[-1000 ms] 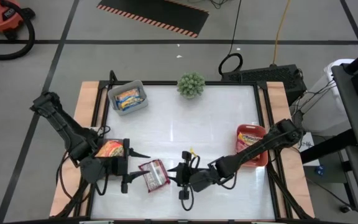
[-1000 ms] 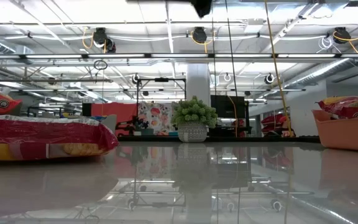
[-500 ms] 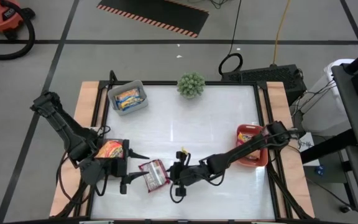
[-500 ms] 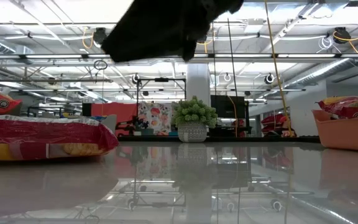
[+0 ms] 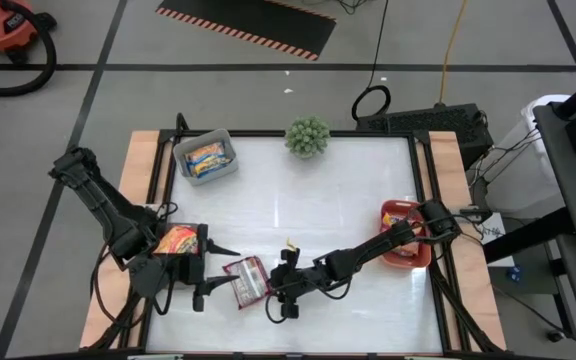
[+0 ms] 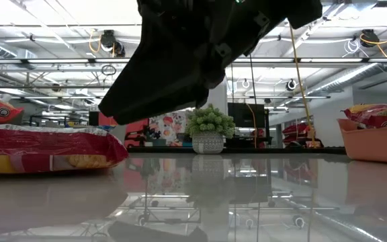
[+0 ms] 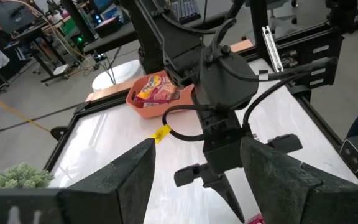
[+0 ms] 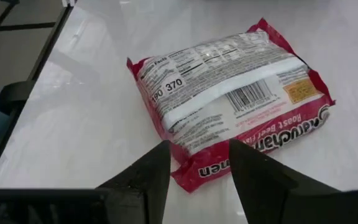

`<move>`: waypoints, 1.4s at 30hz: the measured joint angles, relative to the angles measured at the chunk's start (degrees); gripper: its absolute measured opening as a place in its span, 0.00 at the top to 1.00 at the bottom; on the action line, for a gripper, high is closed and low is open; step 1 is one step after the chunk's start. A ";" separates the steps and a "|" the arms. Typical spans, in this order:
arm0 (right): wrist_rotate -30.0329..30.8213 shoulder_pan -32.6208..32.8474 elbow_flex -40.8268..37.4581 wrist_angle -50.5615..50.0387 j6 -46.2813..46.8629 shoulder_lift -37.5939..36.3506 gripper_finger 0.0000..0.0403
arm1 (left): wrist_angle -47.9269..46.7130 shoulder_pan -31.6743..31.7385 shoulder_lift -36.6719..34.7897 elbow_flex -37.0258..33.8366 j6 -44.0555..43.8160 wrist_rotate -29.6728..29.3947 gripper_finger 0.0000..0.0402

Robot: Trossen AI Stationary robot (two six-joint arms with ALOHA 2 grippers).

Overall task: Sort Maruchan noodles
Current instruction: Put the red bag into the orange bin

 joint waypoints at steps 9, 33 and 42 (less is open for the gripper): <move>-1.90 -0.16 0.04 -0.84 2.03 1.48 0.61 | 0.00 0.00 0.00 0.00 0.00 0.00 0.40; -4.28 -3.31 0.04 4.77 -0.03 6.44 0.82 | -0.07 0.00 -0.02 0.03 0.03 -0.02 0.40; -2.40 -3.21 -0.09 4.62 -3.88 4.01 0.98 | -0.86 0.00 -0.02 0.03 0.16 -0.02 0.40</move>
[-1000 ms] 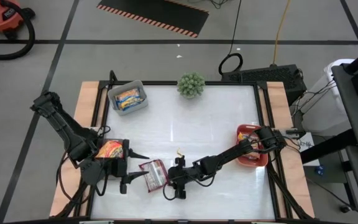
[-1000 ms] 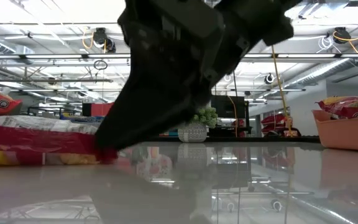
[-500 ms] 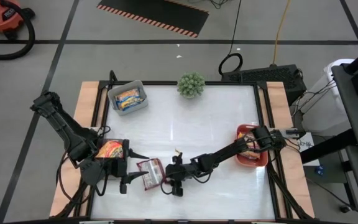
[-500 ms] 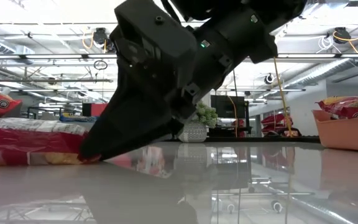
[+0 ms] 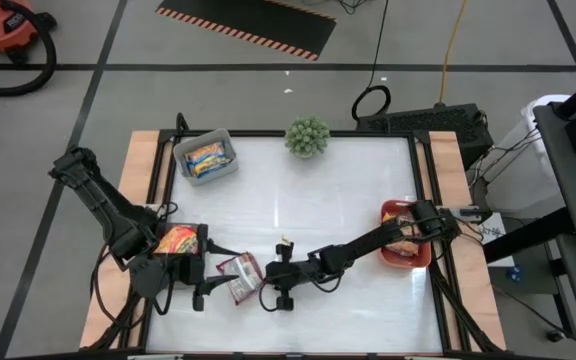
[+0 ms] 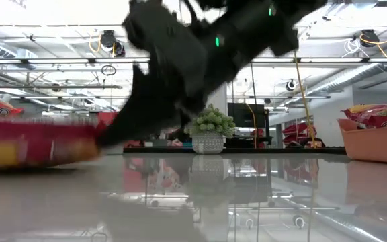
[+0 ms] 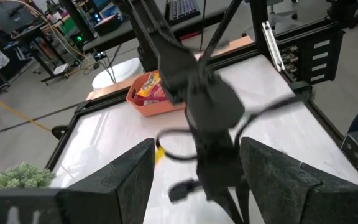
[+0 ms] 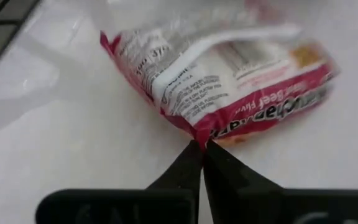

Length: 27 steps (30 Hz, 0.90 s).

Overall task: Sort Maruchan noodles
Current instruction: Put the red bag into the orange bin

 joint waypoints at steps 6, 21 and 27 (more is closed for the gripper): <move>9.36 1.97 0.02 -0.65 -4.35 -5.23 1.00 | -1.33 -0.02 0.00 0.00 -0.47 0.00 0.40; 26.39 7.13 0.04 -2.62 -13.41 -12.59 1.00 | -2.07 0.15 0.00 0.00 -1.23 -0.01 0.40; 30.86 8.60 0.04 -3.01 -16.73 -15.22 1.00 | -2.33 0.13 0.00 0.00 -1.74 0.02 0.40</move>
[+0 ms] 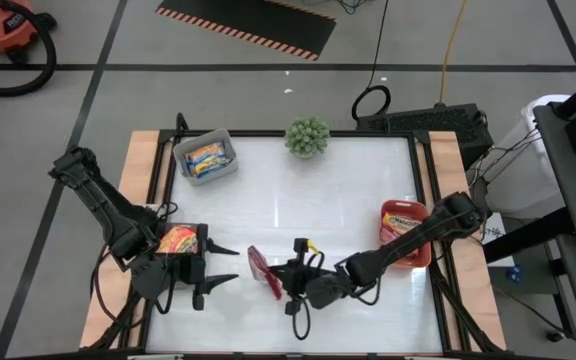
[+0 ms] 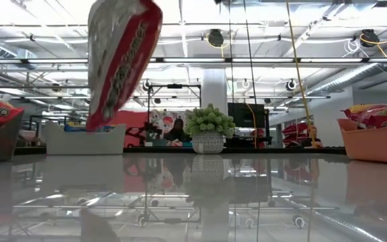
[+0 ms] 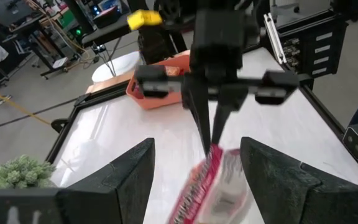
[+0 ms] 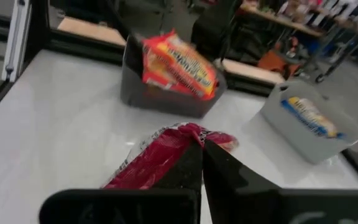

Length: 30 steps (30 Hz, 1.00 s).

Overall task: Sort Maruchan noodles
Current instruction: Put the red bag into the orange bin

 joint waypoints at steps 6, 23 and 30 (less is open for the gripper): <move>1.86 1.50 0.00 -0.58 -2.65 -2.43 1.00 | -0.28 0.40 0.15 0.00 -2.98 3.10 0.40; 1.51 7.16 0.09 -0.23 -15.59 -5.60 1.00 | 8.61 9.31 10.47 0.00 -2.11 20.13 0.38; 1.66 7.16 0.09 -0.22 -15.83 -5.60 1.00 | 12.53 12.09 15.62 0.00 -1.10 25.99 0.21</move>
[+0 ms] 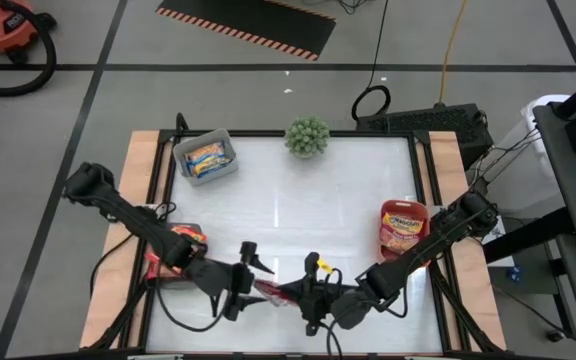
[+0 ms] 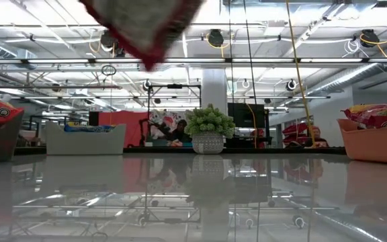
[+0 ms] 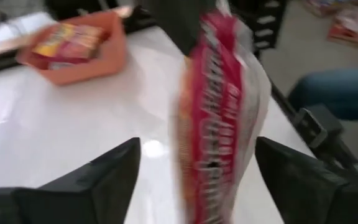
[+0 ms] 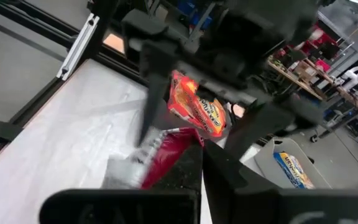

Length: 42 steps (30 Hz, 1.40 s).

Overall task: Sort Maruchan noodles
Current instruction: Put the red bag into the orange bin

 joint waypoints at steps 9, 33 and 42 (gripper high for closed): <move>0.15 0.00 0.00 -0.03 -0.20 0.00 1.00 | 0.45 1.73 2.79 0.00 1.47 4.14 0.10; 4.86 0.79 -0.02 -3.09 9.57 -3.61 0.91 | 0.39 2.60 1.41 -0.01 8.49 -4.52 0.66; 6.16 1.15 -0.07 -15.19 26.77 -5.46 0.71 | -4.16 3.03 1.41 -0.02 9.09 -11.78 0.61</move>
